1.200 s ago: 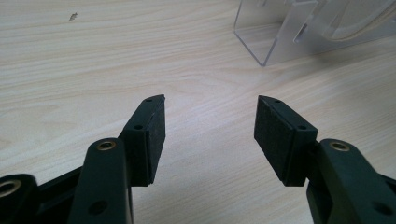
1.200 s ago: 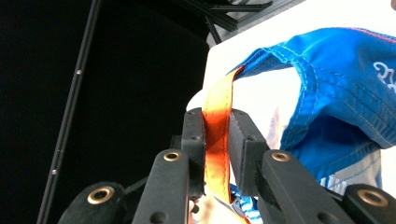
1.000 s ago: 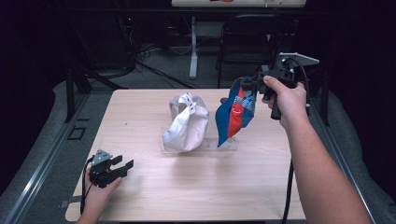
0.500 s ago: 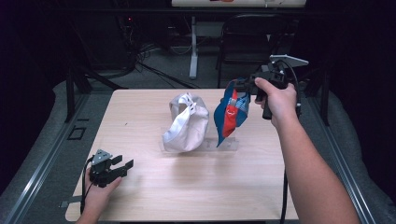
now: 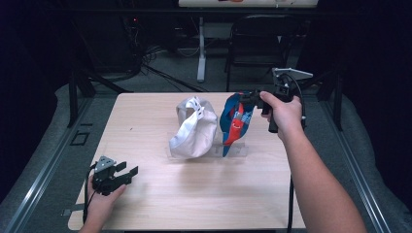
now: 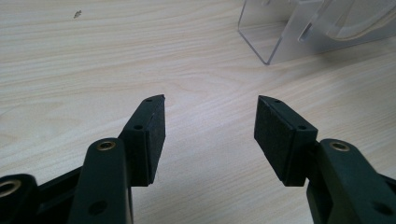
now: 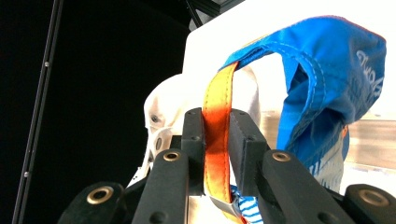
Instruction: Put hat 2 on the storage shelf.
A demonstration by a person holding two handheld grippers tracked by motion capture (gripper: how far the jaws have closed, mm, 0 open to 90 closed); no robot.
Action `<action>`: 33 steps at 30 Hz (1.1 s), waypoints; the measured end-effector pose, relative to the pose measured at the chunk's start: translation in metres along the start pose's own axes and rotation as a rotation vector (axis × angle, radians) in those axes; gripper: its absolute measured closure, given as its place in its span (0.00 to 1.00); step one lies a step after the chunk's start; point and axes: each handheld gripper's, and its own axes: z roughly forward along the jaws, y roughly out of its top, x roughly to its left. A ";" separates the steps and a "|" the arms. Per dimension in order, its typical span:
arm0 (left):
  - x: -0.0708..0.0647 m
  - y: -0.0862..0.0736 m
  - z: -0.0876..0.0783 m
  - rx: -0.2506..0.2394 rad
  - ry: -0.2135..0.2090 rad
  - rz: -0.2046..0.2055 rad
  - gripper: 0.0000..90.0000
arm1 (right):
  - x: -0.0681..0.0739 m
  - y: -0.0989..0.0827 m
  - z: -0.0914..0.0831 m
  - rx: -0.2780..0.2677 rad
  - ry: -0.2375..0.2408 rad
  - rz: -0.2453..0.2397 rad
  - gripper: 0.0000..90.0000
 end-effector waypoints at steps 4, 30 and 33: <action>-0.001 0.000 0.001 -0.002 -0.002 0.003 0.49 | -0.004 -0.003 0.000 0.006 0.000 0.001 0.86; -0.002 0.000 0.002 0.005 -0.001 0.010 0.49 | -0.031 -0.038 -0.039 -0.079 -0.119 -0.115 0.67; -0.002 -0.001 0.003 0.007 -0.001 0.009 0.49 | -0.032 -0.047 -0.040 -0.079 -0.141 -0.150 0.65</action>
